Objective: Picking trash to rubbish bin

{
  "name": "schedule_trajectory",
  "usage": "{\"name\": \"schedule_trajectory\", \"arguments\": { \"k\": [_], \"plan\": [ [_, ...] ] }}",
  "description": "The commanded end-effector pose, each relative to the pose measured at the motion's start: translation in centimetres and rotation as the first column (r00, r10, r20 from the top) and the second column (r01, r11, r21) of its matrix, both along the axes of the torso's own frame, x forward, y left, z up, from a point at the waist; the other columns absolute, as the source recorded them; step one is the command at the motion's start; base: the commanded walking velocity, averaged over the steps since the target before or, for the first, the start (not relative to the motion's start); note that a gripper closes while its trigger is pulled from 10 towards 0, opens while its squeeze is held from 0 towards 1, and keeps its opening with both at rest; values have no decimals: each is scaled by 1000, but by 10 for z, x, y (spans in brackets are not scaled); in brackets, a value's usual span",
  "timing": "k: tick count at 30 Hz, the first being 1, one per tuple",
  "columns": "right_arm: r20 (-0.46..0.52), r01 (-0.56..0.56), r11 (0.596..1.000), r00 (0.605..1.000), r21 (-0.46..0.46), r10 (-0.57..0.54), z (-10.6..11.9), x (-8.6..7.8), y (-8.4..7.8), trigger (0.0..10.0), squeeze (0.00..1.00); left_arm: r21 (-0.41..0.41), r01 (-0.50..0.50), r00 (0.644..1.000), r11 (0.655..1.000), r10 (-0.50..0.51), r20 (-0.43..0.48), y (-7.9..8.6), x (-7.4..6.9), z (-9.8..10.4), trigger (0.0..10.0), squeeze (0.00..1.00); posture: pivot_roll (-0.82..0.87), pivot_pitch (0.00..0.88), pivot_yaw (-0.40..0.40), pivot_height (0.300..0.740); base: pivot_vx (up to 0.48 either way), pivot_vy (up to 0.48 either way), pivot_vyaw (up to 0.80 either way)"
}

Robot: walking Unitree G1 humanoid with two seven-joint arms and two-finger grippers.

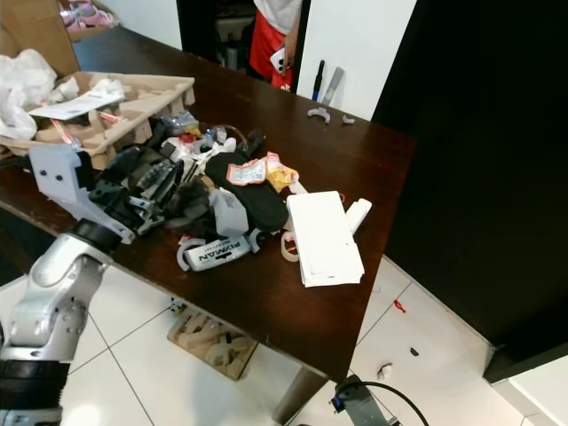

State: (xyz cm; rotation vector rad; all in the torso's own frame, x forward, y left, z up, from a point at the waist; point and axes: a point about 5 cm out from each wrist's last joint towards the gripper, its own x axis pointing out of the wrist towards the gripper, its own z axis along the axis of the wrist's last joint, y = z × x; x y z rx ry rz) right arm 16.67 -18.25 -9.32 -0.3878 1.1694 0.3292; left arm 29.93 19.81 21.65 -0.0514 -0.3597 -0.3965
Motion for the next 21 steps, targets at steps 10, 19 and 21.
{"name": "schedule_trajectory", "arguments": {
  "k": [10,19,21],
  "plan": [
    [-51,22,999,998,-29,-24,-6,-21,-18,10000,0,5,-104,956,995,101,-277,10,8,-49,10000,0,235,145,-134,740,0,0,0],
    [-70,39,998,997,-44,-42,-8,-32,-26,10000,0,-8,-144,932,990,133,-336,11,10,-63,10000,0,201,174,-134,740,0,0,0],
    [-79,47,998,996,-50,-51,-9,-37,-30,10000,0,-10,-137,930,991,125,-346,7,11,-67,10000,0,179,192,-131,740,0,0,0]
  ]
}}
